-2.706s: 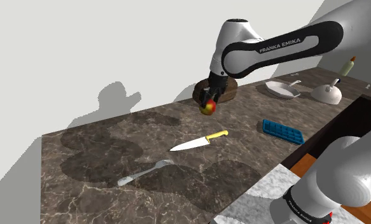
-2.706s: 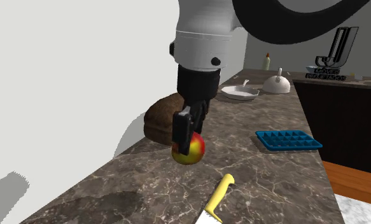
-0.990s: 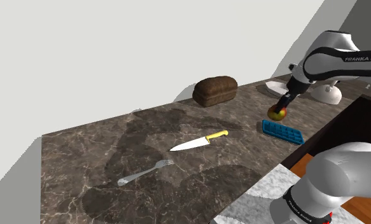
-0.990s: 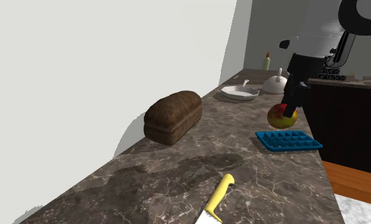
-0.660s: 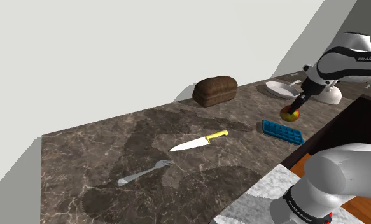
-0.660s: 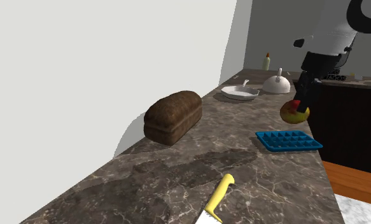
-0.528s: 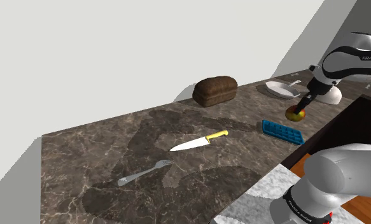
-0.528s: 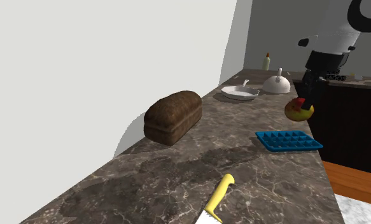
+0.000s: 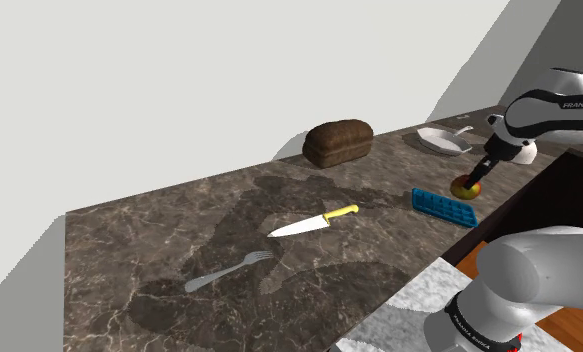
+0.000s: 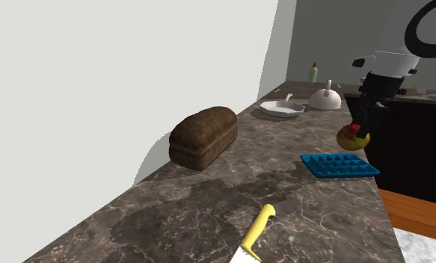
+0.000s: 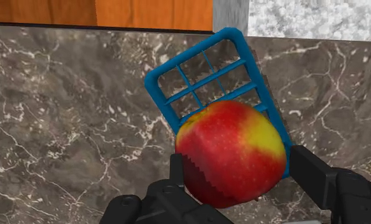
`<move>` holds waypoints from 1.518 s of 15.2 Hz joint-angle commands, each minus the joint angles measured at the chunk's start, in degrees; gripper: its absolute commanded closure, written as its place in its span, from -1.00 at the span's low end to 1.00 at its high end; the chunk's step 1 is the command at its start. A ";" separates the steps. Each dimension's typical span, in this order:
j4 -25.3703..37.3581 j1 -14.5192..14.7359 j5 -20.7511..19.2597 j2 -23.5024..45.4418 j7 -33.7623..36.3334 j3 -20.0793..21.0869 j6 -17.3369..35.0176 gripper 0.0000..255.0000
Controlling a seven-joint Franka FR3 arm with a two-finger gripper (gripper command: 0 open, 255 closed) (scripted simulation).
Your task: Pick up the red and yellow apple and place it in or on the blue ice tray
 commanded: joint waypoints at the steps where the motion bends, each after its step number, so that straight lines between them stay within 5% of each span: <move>1: -1.14 -0.03 -0.52 0.82 0.06 -0.74 1.99 1.00; 9: -4.90 0.02 -2.48 4.73 0.05 -3.85 9.64 1.00; 16: -4.90 -0.02 -2.45 4.75 0.03 -3.82 9.65 1.00; 17: -4.94 0.00 -2.45 4.79 0.06 -3.82 9.73 -1.00; 23: -4.00 -0.31 -1.98 2.99 0.01 -2.75 6.98 -1.00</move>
